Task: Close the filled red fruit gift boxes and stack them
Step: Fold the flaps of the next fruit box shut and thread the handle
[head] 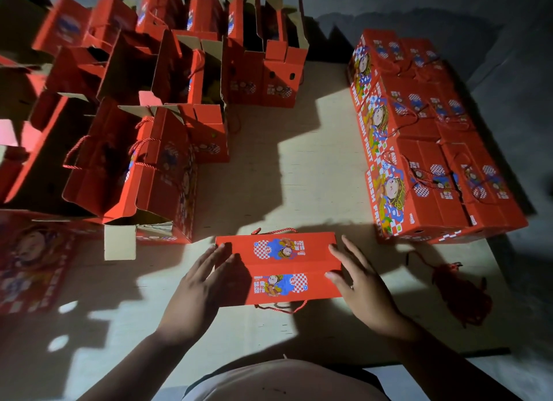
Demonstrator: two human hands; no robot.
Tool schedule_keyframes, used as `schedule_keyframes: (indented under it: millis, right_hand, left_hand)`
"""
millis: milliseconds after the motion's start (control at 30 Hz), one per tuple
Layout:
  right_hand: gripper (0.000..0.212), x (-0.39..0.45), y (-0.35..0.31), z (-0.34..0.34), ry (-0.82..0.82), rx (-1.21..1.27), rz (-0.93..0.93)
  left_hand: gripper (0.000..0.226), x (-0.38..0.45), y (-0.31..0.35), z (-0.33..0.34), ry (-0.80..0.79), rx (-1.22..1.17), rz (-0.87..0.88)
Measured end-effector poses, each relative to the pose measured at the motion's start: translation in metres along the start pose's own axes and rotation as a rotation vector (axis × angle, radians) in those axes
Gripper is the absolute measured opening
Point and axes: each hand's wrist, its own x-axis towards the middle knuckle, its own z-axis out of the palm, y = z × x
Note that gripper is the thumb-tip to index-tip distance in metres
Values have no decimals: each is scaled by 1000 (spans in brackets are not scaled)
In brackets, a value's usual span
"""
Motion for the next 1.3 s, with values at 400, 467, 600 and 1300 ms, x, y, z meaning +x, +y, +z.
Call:
schedule_keyframes:
  millis: [400, 467, 600, 1300]
  right_hand:
    - [59, 48, -27, -7, -150, -277, -123]
    - [59, 48, -31, -4, -170, -310, -115]
    - [61, 45, -32, -2, -182, -343, -126]
    - [150, 19, -25, 11, -300, -305, -105]
  left_hand:
    - [71, 60, 5, -10, -116, 243, 77]
    - [74, 62, 4, -8, -134, 279, 76]
    - [72, 57, 11, -2, -113, 268, 21]
    - [87, 34, 13, 24, 80, -291, -283]
